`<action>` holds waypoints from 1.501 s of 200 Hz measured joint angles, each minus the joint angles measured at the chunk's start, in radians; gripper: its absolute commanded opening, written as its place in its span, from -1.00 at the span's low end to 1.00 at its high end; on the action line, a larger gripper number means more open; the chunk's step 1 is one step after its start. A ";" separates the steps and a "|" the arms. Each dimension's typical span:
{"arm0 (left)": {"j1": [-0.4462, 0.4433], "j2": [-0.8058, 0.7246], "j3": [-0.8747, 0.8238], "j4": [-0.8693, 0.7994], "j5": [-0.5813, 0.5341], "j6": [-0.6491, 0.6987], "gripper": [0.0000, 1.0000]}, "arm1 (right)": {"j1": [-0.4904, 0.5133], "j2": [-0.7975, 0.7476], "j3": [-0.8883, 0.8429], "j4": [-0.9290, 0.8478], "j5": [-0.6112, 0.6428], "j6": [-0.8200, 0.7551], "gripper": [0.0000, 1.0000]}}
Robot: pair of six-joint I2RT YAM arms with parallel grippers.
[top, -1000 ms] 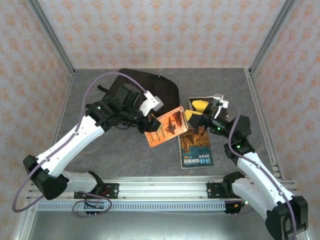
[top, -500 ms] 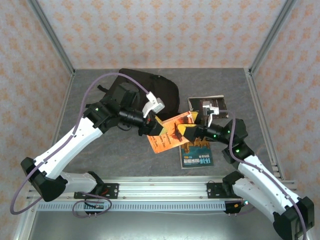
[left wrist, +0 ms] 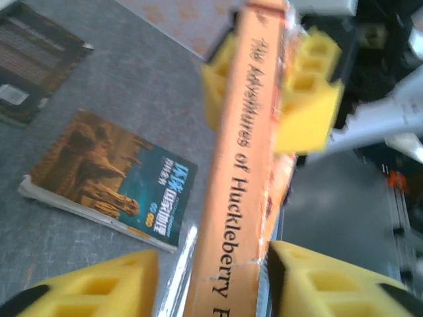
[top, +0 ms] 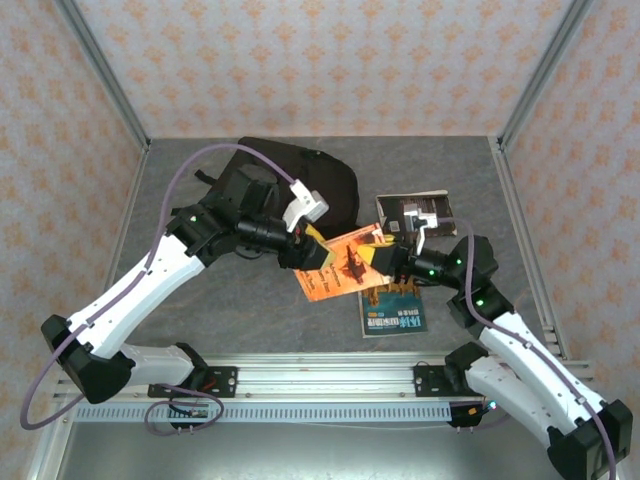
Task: Pack the student bag
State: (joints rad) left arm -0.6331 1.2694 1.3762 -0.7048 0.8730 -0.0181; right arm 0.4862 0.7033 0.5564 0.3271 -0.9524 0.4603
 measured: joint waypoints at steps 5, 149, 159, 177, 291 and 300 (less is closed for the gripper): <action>0.007 -0.002 -0.004 0.016 -0.019 -0.025 0.16 | 0.001 -0.010 0.002 -0.021 0.028 0.000 -1.00; 0.003 0.790 0.734 -0.189 -0.828 -0.319 0.40 | -0.025 -0.052 0.129 -0.743 1.202 0.302 -1.00; -0.010 0.895 0.864 -0.233 -0.870 -0.328 0.41 | -0.025 -0.055 0.127 -0.740 1.217 0.301 -1.00; -0.027 1.065 1.096 -0.309 -0.937 -0.342 0.44 | -0.026 -0.055 0.112 -0.726 1.226 0.298 -1.00; -0.027 1.252 1.258 -0.293 -1.007 -0.374 0.40 | -0.050 -0.018 0.037 -0.657 1.208 0.288 -1.00; -0.022 1.257 1.260 -0.285 -1.003 -0.376 0.38 | -0.051 -0.018 0.030 -0.656 1.206 0.288 -1.00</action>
State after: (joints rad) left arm -0.6552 2.5267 2.6362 -0.9894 -0.1299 -0.3943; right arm 0.4347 0.6849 0.5861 -0.3286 0.2535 0.7479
